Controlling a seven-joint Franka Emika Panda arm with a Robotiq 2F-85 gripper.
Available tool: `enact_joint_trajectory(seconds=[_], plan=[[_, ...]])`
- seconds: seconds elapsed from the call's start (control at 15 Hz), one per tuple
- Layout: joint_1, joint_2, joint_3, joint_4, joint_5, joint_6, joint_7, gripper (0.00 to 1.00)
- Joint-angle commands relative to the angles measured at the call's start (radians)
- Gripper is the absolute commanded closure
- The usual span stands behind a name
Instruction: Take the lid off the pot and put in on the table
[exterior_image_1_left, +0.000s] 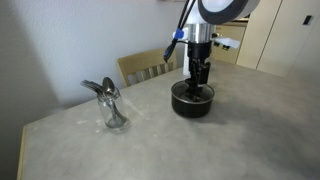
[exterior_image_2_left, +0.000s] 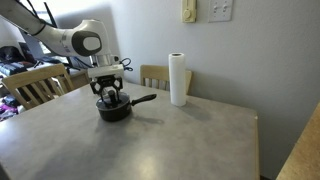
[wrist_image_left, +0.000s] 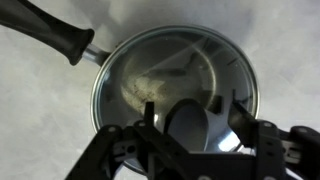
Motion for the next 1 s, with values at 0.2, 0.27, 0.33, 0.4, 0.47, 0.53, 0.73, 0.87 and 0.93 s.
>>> enact_joint_trajectory(seconds=[0.2, 0.27, 0.33, 0.4, 0.47, 0.53, 0.73, 0.87, 0.93], plan=[[-0.004, 0.012, -0.004, 0.007, -0.027, 0.054, 0.009, 0.76], [-0.005, 0.011, -0.004, 0.004, -0.025, 0.054, 0.012, 0.83], [-0.005, 0.01, -0.004, 0.003, -0.025, 0.055, 0.014, 0.85], [-0.008, 0.009, -0.003, -0.001, -0.021, 0.054, 0.012, 0.85], [-0.009, 0.007, -0.002, -0.003, -0.02, 0.053, 0.012, 0.85], [-0.009, 0.005, -0.002, -0.006, -0.019, 0.053, 0.013, 0.85], [-0.003, -0.024, -0.006, -0.022, -0.025, 0.036, 0.029, 0.85], [-0.001, -0.046, -0.007, -0.033, -0.032, 0.024, 0.04, 0.85], [0.0, -0.057, -0.007, -0.039, -0.036, 0.023, 0.046, 0.85]])
